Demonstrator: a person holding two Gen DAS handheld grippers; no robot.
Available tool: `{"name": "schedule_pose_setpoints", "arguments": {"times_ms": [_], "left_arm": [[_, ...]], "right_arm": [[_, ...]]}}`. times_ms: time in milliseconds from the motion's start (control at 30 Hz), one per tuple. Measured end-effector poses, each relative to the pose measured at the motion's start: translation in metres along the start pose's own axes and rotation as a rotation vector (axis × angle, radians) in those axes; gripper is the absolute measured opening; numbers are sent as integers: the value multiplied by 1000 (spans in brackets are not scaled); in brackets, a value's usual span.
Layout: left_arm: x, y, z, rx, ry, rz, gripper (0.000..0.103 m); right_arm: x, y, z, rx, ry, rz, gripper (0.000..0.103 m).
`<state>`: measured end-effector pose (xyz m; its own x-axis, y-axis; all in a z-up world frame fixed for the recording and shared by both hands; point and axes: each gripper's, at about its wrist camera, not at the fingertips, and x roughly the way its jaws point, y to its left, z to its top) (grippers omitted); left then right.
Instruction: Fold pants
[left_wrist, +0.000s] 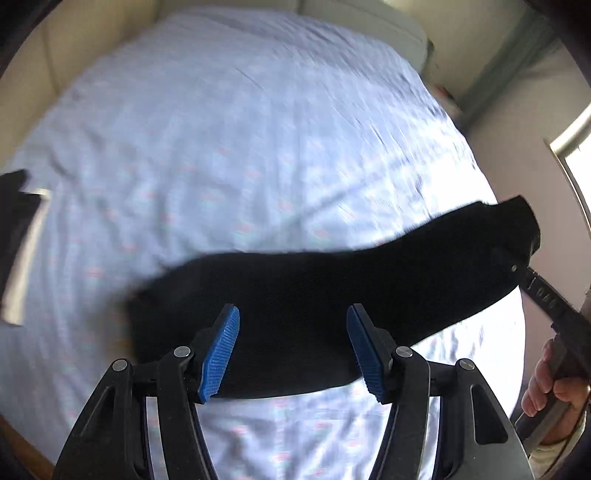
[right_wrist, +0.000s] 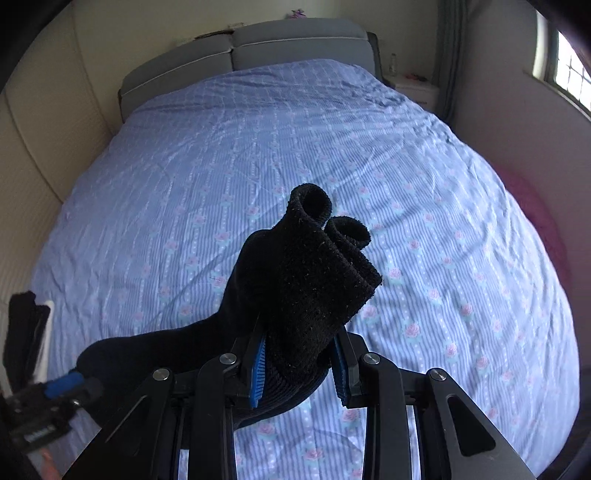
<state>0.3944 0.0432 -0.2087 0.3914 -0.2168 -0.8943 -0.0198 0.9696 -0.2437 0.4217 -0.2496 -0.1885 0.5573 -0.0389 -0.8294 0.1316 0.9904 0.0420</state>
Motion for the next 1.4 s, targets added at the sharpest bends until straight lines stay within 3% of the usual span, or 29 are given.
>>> {"name": "schedule_pose_setpoints", "arguments": {"times_ms": [167, 367, 567, 733, 800, 900, 1067, 1200, 1400], "left_arm": [[-53, 64, -8, -103, -82, 24, 60], [-72, 124, -27, -168, -77, 42, 59], [-81, 158, -60, -187, -66, 80, 59], [-83, 186, -74, -226, -46, 104, 60], [-85, 192, -78, -227, -45, 126, 63], [-88, 198, -81, -228, -54, 142, 67], [-90, 187, -77, -188, -72, 76, 70], [-82, 157, -67, -97, -84, -8, 74], [-46, 109, -42, 12, -46, -119, 77]], "right_arm": [[-20, 86, -2, -184, -50, 31, 31], [-27, 207, -40, -455, -84, 88, 30], [-1, 296, -97, -646, 0, 154, 28], [35, 326, -132, -703, 134, 198, 26], [43, 329, -141, -710, 175, 232, 30], [37, 329, -147, -694, 204, 306, 54], [-9, 309, -151, -645, 218, 480, 56], [-38, 253, -149, -482, 172, 449, 70], [-11, 156, -148, -257, 227, 250, 70]]}}
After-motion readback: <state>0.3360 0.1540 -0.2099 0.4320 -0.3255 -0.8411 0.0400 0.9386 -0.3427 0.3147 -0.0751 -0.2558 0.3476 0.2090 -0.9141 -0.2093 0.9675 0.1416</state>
